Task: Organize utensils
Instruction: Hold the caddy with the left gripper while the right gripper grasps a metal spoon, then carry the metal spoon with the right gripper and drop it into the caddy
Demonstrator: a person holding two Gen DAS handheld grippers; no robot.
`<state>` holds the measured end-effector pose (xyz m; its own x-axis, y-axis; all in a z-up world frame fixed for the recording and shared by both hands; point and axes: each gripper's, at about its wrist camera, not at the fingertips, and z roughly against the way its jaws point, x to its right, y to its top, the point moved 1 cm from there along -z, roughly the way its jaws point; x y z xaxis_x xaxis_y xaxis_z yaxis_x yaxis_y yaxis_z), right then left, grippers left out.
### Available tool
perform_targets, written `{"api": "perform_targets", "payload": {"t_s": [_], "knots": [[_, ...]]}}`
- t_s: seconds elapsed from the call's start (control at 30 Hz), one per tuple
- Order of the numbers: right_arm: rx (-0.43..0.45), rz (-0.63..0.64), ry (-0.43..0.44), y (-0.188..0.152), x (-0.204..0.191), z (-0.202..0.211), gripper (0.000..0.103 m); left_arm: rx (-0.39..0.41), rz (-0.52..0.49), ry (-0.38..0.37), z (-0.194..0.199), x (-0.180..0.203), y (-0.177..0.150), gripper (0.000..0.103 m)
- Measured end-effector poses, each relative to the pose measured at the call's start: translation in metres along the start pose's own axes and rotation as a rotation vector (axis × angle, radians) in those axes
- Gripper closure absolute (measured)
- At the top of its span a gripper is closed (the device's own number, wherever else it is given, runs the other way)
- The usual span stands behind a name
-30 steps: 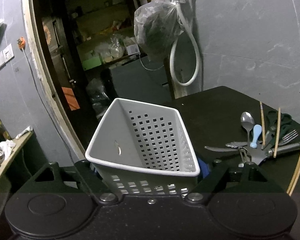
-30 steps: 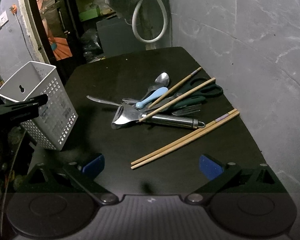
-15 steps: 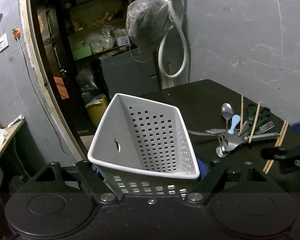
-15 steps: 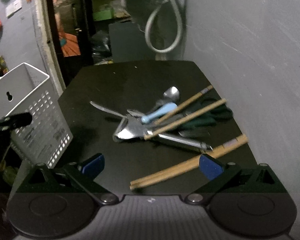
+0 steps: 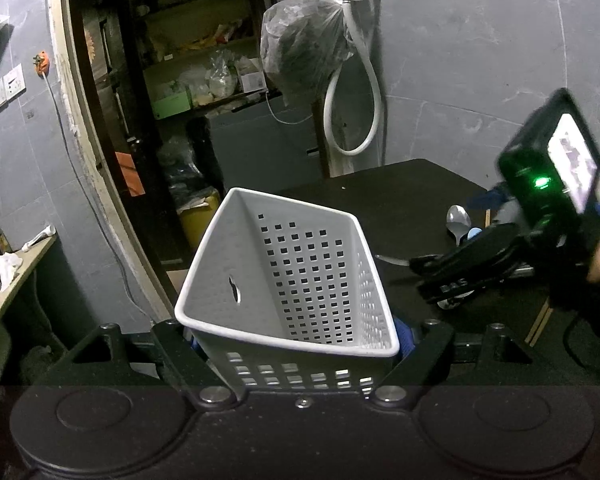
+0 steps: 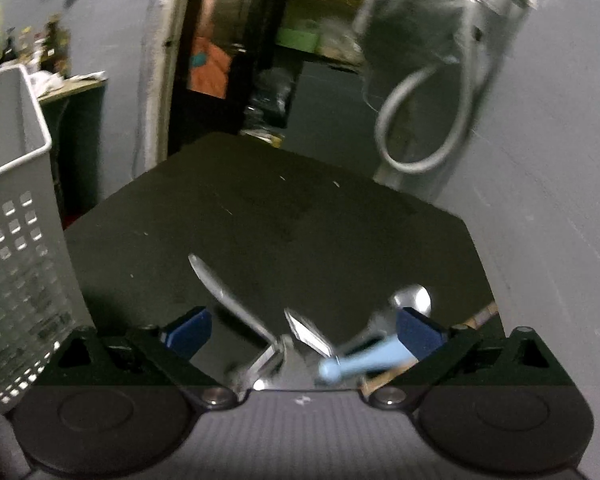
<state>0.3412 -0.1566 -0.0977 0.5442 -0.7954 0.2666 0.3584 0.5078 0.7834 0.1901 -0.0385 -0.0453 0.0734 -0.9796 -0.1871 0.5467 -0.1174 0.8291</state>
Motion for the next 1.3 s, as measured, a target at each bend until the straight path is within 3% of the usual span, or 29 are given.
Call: {"api": "perform_targets", "payload": {"t_s": [0.2,0.5,0.7,0.83,1.1,1.3], "knots": [[-0.018,0.128,0.02,0.003,-0.029,-0.021,0.014,-0.001,0.003,0.001,0.0,0.001,0.0,0.021],[-0.009,0.226,-0.055,-0.009,-0.066,-0.031,0.031,0.0,0.003,0.002,0.0,0.0,0.001,0.021],[0.001,0.262,-0.078,-0.017,-0.07,-0.035,0.055,0.003,-0.002,0.001,0.0,0.0,0.002,0.021],[-0.007,0.281,-0.071,-0.018,-0.069,-0.036,0.086,0.004,-0.001,0.0,-0.001,0.0,0.002,0.021],[0.046,0.28,-0.074,-0.013,-0.059,-0.013,0.092,0.008,-0.004,-0.002,0.0,0.001,0.0,0.021],[0.115,0.144,-0.062,0.004,-0.029,0.018,0.101,0.012,-0.008,-0.01,-0.002,0.003,0.0,0.021]]}}
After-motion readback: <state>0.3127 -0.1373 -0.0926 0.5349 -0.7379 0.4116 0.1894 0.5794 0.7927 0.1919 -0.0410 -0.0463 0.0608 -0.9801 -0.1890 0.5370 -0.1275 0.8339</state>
